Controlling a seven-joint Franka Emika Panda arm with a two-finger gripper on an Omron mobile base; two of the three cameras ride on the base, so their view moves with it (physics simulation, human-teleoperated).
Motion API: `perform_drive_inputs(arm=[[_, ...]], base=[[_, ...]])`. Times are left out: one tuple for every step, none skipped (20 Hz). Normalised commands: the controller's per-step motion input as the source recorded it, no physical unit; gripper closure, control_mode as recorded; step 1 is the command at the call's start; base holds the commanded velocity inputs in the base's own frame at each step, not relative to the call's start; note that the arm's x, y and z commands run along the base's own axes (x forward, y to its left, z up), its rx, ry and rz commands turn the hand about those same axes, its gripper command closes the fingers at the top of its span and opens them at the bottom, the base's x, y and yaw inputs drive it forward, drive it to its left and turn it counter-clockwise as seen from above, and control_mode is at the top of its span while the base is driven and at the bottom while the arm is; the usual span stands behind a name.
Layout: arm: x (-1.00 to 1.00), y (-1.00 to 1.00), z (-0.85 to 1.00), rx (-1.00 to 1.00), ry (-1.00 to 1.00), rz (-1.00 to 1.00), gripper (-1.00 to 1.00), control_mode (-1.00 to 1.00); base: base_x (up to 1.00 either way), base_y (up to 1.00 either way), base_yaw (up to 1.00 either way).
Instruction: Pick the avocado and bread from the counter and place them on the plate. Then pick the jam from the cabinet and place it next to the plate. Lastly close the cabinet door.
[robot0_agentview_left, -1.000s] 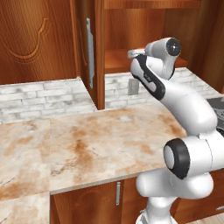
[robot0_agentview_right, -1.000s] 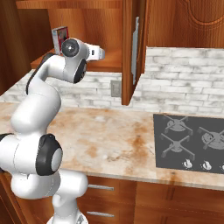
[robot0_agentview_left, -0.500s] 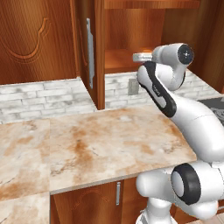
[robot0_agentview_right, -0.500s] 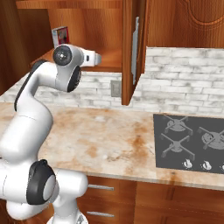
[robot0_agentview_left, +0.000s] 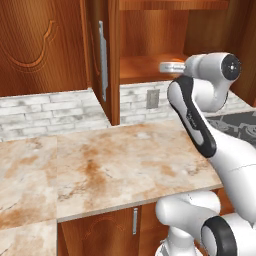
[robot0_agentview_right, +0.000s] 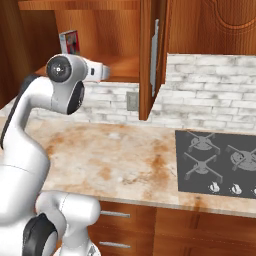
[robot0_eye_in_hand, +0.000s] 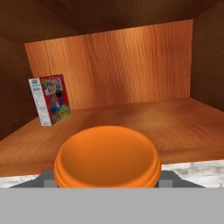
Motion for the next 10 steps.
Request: perform_drive_inputs(arm=[[-0.69, 0.0, 0.0, 0.03, 0.0, 0.0, 1.0, -1.0], [-0.68, 0.0, 0.0, 0.04, 0.0, 0.0, 1.0, -1.0], [-0.66, 0.0, 0.0, 0.02, 0.0, 0.0, 1.0, -1.0], [-0.69, 0.0, 0.0, 0.01, 0.0, 0.0, 1.0, -1.0], [-0.69, 0.0, 0.0, 0.0, 0.0, 0.0, 1.0, -1.0], [-0.73, 0.0, 0.0, 0.0, 0.0, 0.0, 1.0, -1.0], [-0.74, 0.0, 0.0, 0.0, 0.0, 0.0, 1.0, -1.0], [-0.73, 0.0, -0.01, 0.0, 0.0, 0.0, 1.0, -1.0], [-0.69, 0.0, -0.09, 0.0, 0.0, 0.0, 1.0, -1.0], [-0.66, 0.0, -0.15, 0.0, 0.0, 0.0, 1.0, -1.0]], base=[[0.0, 0.0, 0.0], [0.0, 0.0, 0.0], [0.0, 0.0, 0.0], [0.0, 0.0, 0.0], [0.0, 0.0, 0.0], [0.0, 0.0, 0.0], [0.0, 0.0, 0.0], [0.0, 0.0, 0.0], [0.0, 0.0, 0.0], [0.0, 0.0, 0.0]])
